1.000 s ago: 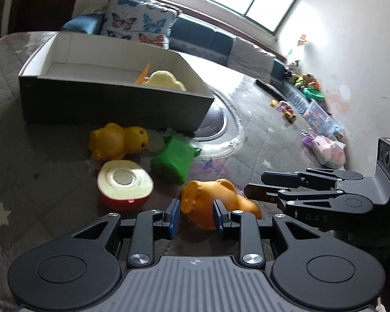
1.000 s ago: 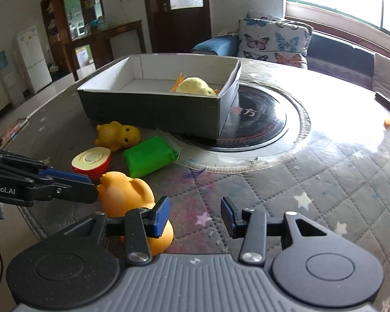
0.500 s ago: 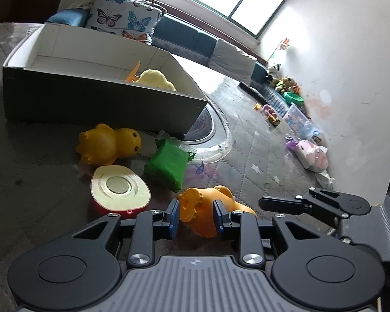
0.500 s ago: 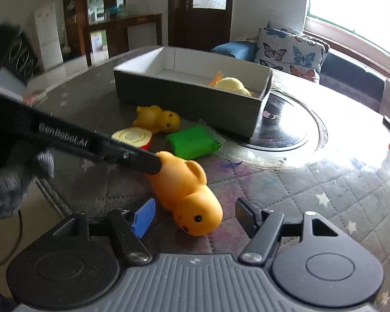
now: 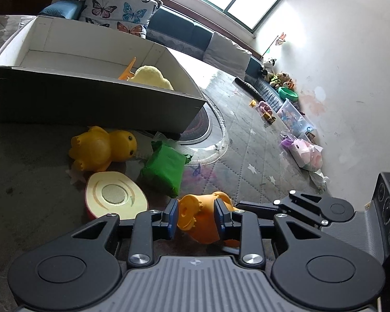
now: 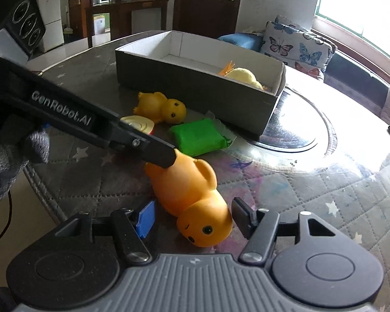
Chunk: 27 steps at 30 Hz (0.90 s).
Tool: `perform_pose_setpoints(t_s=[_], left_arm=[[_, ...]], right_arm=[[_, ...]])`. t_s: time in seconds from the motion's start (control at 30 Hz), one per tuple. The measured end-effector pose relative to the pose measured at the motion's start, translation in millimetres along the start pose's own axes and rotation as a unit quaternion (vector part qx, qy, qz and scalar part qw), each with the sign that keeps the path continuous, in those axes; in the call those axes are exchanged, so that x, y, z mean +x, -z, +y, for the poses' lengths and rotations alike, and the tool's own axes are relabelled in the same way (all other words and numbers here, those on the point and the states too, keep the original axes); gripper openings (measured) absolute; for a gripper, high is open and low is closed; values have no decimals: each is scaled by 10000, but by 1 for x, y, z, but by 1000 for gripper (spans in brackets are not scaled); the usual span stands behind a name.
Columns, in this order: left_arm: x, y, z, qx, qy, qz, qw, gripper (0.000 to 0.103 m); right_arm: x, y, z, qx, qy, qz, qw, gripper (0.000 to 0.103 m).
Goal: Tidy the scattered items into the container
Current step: 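Close the right gripper on the orange rubber duck and lift it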
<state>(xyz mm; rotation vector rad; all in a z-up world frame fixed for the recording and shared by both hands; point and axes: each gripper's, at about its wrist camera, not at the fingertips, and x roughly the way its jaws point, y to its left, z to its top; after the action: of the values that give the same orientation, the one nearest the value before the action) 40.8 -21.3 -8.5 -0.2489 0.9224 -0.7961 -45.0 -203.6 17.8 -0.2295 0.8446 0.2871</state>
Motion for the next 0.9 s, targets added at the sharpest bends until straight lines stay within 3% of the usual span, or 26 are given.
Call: perform_pose_setpoints(t_s=[0.47,0.73,0.9], left_arm=[[-3,8,-11,-168,-395,-257,9987,33],[-2,11,-24,-18,-615,-321,9976,33],[5,12,-32,-46,-749,-324,9967,39]], right_arm=[[1,12,-11,-268,-262,-223,9990,53],[2,16,-20,-415,-500,-325,9974,47],[3,20,-28,-526,-721,-454,9950,46]])
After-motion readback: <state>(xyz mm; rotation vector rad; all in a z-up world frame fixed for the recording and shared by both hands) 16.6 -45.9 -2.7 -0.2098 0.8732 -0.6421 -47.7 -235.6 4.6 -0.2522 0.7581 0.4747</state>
